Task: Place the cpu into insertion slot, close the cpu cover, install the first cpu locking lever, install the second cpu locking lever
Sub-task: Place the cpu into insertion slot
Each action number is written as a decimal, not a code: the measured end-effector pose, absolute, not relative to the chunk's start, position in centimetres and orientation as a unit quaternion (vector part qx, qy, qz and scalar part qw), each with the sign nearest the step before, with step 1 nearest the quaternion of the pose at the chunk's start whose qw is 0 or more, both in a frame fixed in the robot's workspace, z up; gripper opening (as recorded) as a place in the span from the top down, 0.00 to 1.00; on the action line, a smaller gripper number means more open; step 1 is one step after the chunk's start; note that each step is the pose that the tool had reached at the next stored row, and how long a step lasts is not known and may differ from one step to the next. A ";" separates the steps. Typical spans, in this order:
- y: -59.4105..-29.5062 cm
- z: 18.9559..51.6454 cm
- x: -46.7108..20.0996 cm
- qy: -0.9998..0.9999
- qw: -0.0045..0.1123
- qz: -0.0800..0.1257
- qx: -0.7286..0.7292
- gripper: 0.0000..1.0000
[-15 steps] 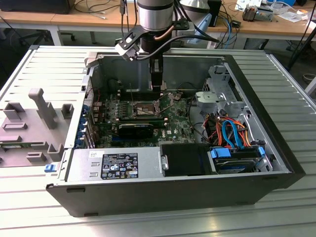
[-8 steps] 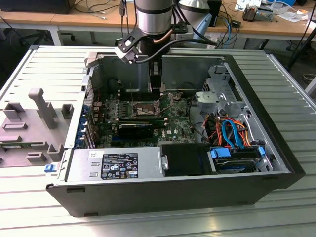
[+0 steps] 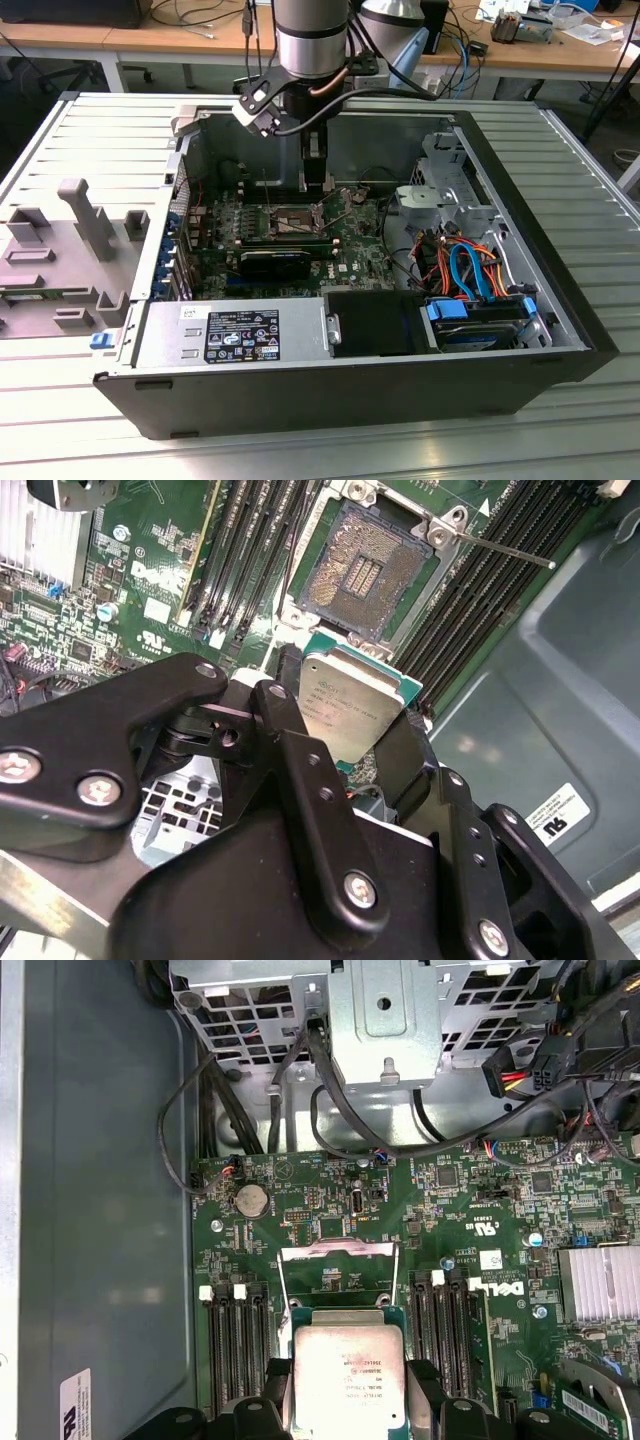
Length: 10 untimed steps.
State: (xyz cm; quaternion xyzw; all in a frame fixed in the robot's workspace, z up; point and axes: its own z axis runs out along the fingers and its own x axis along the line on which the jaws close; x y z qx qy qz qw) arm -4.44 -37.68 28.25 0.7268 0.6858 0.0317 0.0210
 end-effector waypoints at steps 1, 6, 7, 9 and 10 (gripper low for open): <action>-37.7 28.2 -4.4 0.686 0.021 0.032 0.727 0.46; -37.7 28.2 -4.4 0.686 0.021 0.032 0.727 0.46; -37.7 28.2 -4.4 0.686 0.021 0.032 0.727 0.46; -37.7 28.2 -4.4 0.686 0.021 0.032 0.727 0.46; -37.7 28.2 -4.4 0.686 0.021 0.032 0.727 0.46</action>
